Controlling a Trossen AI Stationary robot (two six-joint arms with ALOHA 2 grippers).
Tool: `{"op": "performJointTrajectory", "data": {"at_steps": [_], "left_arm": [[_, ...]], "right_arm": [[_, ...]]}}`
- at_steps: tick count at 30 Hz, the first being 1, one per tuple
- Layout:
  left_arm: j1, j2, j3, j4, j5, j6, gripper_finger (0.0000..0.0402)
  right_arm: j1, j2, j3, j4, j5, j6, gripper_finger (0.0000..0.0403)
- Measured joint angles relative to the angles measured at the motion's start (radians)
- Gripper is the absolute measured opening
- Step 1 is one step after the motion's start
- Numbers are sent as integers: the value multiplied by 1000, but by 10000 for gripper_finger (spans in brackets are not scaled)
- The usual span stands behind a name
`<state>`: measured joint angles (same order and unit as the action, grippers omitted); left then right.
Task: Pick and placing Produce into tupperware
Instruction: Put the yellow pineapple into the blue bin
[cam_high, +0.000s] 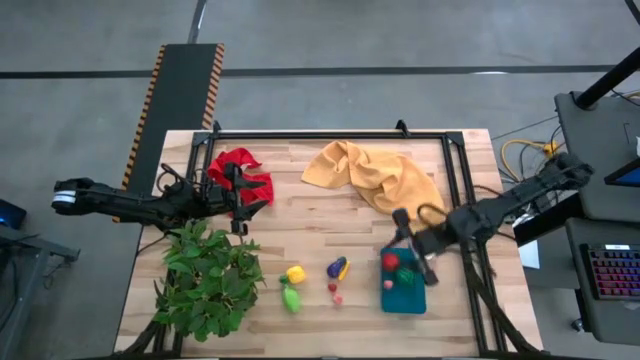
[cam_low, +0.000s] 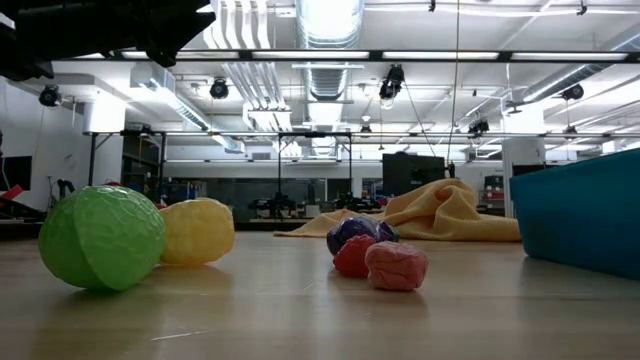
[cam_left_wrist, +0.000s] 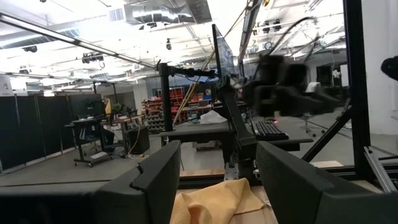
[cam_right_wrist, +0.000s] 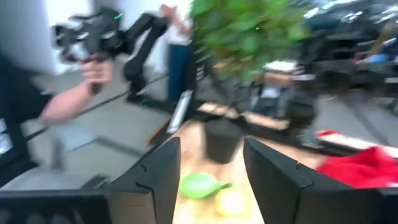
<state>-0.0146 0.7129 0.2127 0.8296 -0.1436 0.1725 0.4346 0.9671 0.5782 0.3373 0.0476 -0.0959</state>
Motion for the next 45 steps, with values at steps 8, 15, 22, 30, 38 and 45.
{"op": "performJointTrajectory", "data": {"at_steps": [8,15,22,30,38,45], "left_arm": [[0,4,0,1,0,18,196],[0,5,0,1,0,19,196],[0,8,-6,-1,0,17,196],[0,29,-6,-2,0,16,196],[0,62,2,2,-10,18,196],[0,87,0,55,-27,18,196]], "right_arm": [[-346,-82,-128,71,-207,20,107],[-467,-135,-132,30,-253,-20,17],[-331,-338,-141,-205,-72,-9,9],[-76,-495,-247,-229,228,-36,9],[-26,-543,-366,-119,120,-13,9],[-141,-559,-400,-98,32,-19,9]]}}
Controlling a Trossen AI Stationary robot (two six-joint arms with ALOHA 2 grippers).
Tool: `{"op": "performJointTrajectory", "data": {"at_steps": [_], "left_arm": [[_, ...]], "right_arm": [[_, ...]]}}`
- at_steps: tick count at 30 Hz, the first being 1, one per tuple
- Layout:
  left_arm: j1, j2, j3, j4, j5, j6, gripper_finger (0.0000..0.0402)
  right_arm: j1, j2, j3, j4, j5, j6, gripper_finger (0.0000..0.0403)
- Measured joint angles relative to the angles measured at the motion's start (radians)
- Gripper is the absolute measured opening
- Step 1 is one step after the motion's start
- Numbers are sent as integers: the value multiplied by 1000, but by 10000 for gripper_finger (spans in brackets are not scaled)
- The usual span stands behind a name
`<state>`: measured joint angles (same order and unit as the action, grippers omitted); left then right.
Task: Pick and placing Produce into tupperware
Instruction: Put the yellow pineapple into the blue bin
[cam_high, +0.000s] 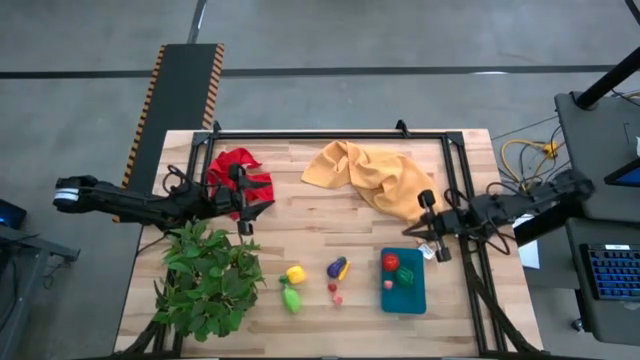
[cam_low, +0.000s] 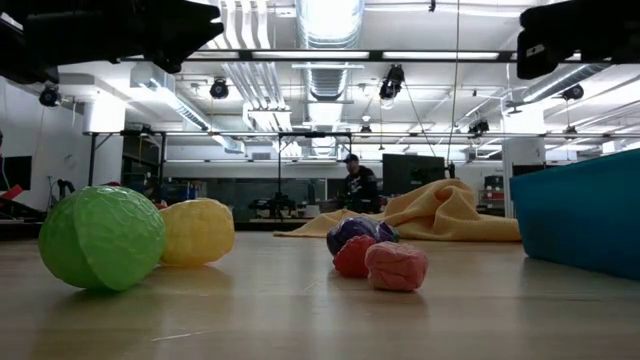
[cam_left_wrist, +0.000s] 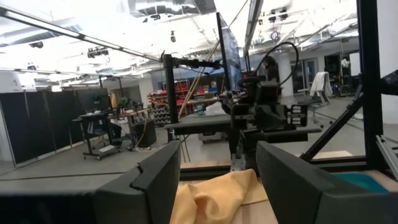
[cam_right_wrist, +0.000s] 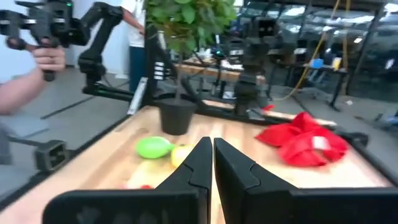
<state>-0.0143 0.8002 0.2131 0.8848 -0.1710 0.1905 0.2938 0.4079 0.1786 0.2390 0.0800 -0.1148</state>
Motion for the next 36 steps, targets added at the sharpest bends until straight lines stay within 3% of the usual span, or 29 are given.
{"op": "performJointTrajectory", "data": {"at_steps": [8,16,21,29,36], "left_arm": [[0,4,3,-2,0,34,196],[0,6,2,-3,0,35,196],[0,13,2,0,0,35,196],[0,40,3,-1,1,73,196],[0,74,4,46,1,82,196]], "right_arm": [[-209,-170,11,-157,-32,-32,8],[-238,-406,-24,-265,-53,-22,8],[-238,-391,-73,-246,-53,13,8],[-237,-342,-145,20,-96,59,10],[-237,-304,-149,60,-84,77,54]]}}
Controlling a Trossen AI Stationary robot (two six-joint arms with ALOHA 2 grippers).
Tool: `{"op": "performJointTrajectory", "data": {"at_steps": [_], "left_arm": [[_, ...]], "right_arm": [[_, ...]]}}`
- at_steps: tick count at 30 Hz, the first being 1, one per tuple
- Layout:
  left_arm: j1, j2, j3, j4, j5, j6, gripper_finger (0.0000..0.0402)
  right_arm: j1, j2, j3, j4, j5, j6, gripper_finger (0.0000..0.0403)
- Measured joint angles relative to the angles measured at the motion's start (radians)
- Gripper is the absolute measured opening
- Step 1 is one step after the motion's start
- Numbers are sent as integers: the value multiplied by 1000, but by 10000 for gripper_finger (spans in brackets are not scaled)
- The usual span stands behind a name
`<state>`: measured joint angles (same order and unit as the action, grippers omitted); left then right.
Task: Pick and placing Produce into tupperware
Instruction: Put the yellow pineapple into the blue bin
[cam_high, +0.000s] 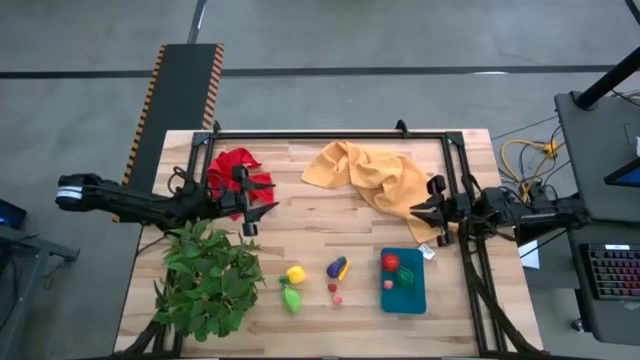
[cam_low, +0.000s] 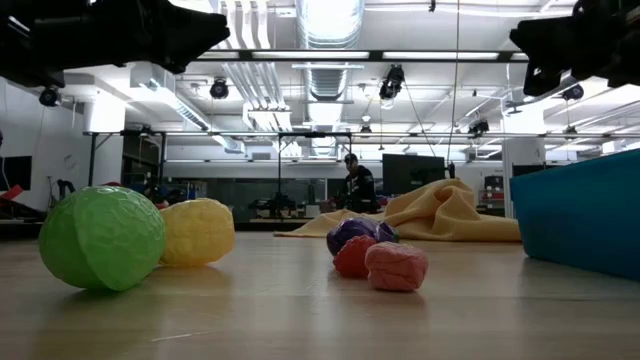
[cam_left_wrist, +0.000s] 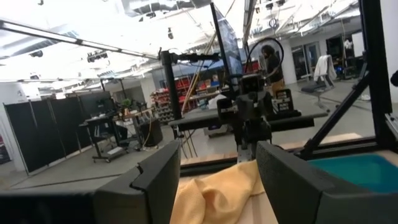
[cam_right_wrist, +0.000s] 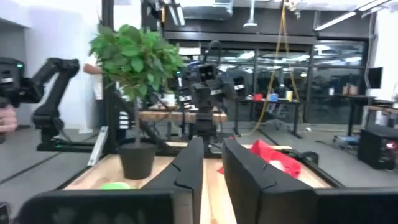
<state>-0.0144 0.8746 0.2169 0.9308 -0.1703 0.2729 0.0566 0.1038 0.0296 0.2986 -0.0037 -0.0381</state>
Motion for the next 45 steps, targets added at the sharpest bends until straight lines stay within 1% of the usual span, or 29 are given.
{"op": "performJointTrajectory", "data": {"at_steps": [3,8,12,15,17,19,21,24,26,28,32,35,39,45], "left_arm": [[0,18,0,28,10,-1,196],[0,57,7,73,106,37,196],[0,99,20,111,105,38,196],[0,134,51,109,104,4,197],[0,165,76,98,104,-8,203],[0,197,107,65,100,-15,218],[2,224,151,-6,79,-36,242],[2,258,239,-169,27,-39,284],[2,281,306,-317,18,-30,309],[2,300,379,-480,18,-29,325],[2,336,522,-785,23,-31,333],[-1,362,597,-949,67,-37,333],[-3,385,656,-1086,155,-74,334],[-2,418,694,-1245,187,-169,334]], "right_arm": [[0,5,0,-3,5,-4,72],[0,2,0,33,5,-4,93],[0,2,0,53,5,-41,104],[0,2,0,77,5,-48,109],[0,2,0,85,5,-48,112],[0,2,0,82,5,-39,115],[0,2,0,74,5,-18,117],[0,2,0,74,5,-5,120],[0,2,0,74,5,-6,121],[0,2,0,75,5,-8,121],[0,2,0,75,5,-9,115],[0,2,0,74,5,-6,111],[0,2,0,73,5,2,107],[0,2,0,62,5,4,101]]}}
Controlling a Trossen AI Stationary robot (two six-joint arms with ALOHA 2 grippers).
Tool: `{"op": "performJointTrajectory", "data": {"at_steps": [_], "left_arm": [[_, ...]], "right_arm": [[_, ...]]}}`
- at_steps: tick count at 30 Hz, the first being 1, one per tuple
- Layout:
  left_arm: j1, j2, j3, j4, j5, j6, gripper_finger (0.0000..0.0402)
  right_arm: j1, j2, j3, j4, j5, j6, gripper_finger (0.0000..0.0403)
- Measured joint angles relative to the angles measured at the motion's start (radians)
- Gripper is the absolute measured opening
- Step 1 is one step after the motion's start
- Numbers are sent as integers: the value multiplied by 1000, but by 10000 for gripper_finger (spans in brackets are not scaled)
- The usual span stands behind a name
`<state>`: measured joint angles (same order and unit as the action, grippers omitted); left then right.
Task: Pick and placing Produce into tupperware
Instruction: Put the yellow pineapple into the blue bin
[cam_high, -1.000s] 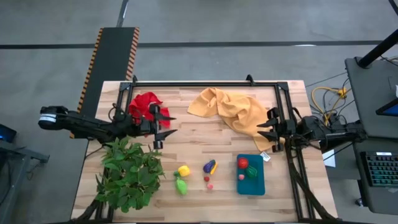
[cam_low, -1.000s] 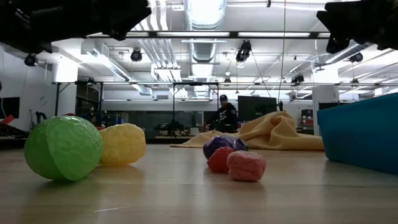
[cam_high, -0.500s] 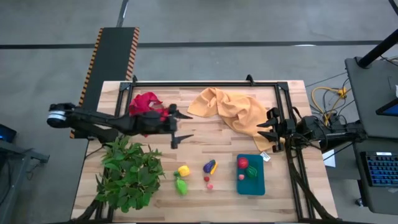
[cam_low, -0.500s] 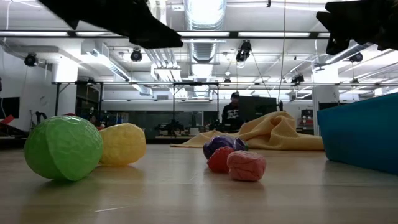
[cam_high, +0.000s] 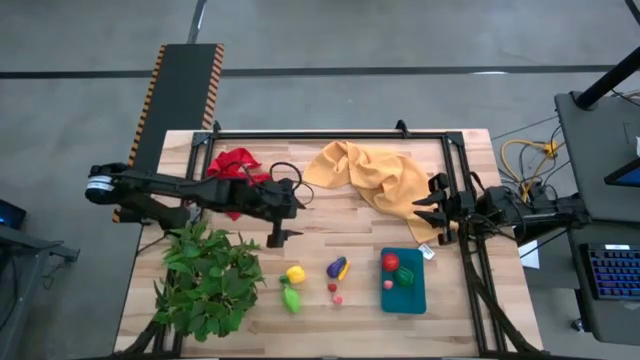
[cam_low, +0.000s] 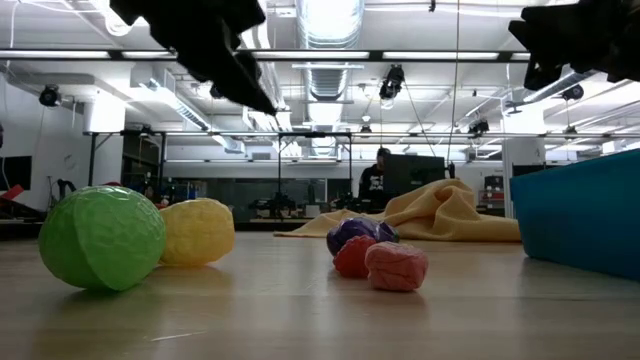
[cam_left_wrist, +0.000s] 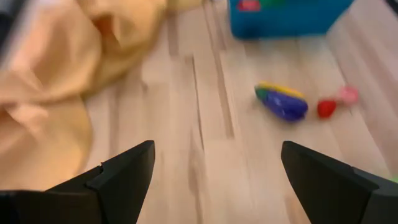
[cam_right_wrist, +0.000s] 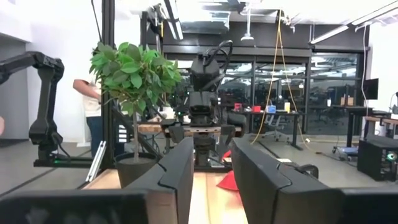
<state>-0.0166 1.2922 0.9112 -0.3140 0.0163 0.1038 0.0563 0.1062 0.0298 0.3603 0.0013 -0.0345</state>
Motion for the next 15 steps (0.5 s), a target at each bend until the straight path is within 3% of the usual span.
{"op": "performJointTrajectory", "data": {"at_steps": [6,15], "left_arm": [[-5,37,5,-107,50,-124,334],[-41,114,8,-125,83,-228,334]], "right_arm": [[0,0,1,-34,0,0,93],[0,1,1,-43,0,-3,83]]}}
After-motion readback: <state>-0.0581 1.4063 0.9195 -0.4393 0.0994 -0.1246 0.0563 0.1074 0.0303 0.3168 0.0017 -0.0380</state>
